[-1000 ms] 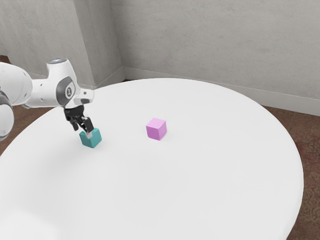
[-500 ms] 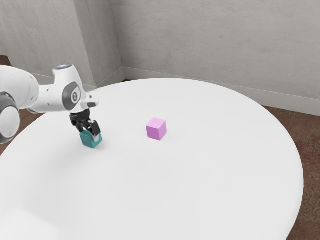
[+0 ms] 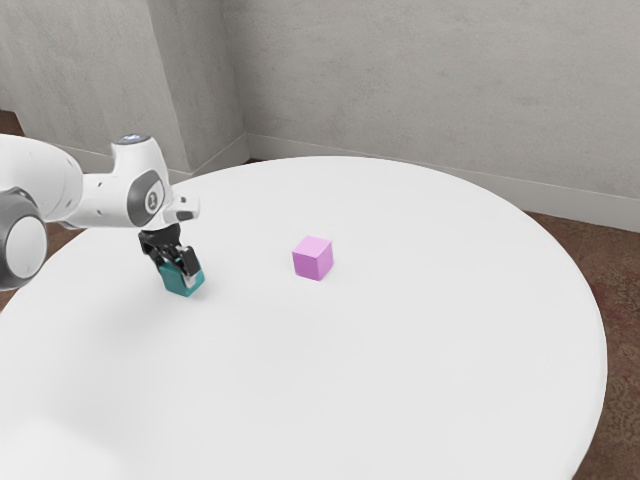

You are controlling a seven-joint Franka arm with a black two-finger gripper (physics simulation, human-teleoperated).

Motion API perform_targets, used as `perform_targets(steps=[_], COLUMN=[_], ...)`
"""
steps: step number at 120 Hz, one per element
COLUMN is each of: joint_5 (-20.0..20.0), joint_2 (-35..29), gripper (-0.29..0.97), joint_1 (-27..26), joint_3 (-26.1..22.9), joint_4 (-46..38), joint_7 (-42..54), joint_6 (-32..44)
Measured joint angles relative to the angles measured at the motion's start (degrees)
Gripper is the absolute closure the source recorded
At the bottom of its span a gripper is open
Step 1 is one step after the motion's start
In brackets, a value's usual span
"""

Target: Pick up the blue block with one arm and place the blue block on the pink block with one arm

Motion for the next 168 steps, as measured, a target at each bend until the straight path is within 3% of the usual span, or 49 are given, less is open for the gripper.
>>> perform_targets(steps=[38, 66, 88, 104, 129, 150, 168], joint_5=[0.34, 0.12, 0.29, 0.39, 0.62, 1.29, 1.67], joint_2=[-0.04, -0.07, -0.48, -4.7, -22.6, -22.64, -21.52], gripper=[0.0, 0.22, 0.27, 0.3, 0.3, 0.31, 0.31], joint_1=[0.07, 0.09, 0.09, 0.32, -2.55, -7.95, -8.57], joint_3=[-0.09, -0.16, -0.18, -1.62, -3.25, -4.03, -10.7], joint_4=[0.26, 0.36, 0.64, -0.04, -11.63, -12.68, -12.06], joint_7=[-0.57, -0.55, -0.6, -0.62, -0.81, -0.89, -0.85], joint_6=[0.05, 0.04, -0.28, -1.6, -4.69, -6.79, -9.28])
